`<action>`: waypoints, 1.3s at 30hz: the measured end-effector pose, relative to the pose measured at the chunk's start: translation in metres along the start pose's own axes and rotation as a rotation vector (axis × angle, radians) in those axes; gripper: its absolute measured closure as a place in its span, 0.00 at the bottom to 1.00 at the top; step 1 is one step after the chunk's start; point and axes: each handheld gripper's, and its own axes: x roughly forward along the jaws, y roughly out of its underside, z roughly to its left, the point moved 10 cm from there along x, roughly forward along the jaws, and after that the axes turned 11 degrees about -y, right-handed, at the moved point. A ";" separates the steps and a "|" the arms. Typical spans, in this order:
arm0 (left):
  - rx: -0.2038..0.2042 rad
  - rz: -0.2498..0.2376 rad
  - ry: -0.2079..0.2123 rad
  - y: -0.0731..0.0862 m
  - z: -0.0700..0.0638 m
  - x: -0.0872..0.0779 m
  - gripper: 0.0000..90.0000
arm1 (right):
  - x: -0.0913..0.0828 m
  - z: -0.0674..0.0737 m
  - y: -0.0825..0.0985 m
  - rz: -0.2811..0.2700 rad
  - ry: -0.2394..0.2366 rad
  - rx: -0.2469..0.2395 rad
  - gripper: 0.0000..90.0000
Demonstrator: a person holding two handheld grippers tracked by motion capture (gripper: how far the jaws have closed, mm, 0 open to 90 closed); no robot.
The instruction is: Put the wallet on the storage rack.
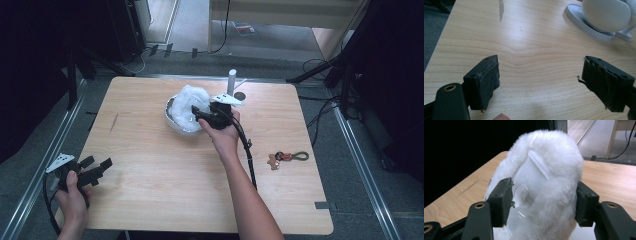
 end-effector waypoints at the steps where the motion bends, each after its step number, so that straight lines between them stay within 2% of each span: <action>1: 0.000 0.000 0.000 0.000 0.000 0.000 0.17 | 0.000 -0.002 0.002 0.006 0.005 0.005 0.45; 7: -0.002 0.001 -0.001 0.000 0.000 0.000 0.17 | 0.004 -0.010 0.012 0.038 0.030 0.035 0.44; 15: -0.002 0.000 0.000 0.000 0.000 0.000 0.17 | 0.005 -0.009 0.013 0.018 -0.010 0.081 0.40; 20: -0.002 0.000 0.002 0.000 0.000 0.000 0.17 | -0.001 -0.007 0.015 -0.003 -0.037 0.118 0.39; 29: -0.001 0.001 -0.002 0.000 0.000 0.000 0.17 | -0.008 -0.011 0.031 0.038 -0.015 0.165 0.39; 36: 0.000 0.001 -0.002 0.000 0.000 0.000 0.17 | -0.004 -0.012 0.040 0.036 -0.056 0.254 0.39; 39: -0.002 0.001 -0.002 0.000 0.000 0.000 0.17 | -0.003 -0.013 0.041 0.017 -0.095 0.310 0.46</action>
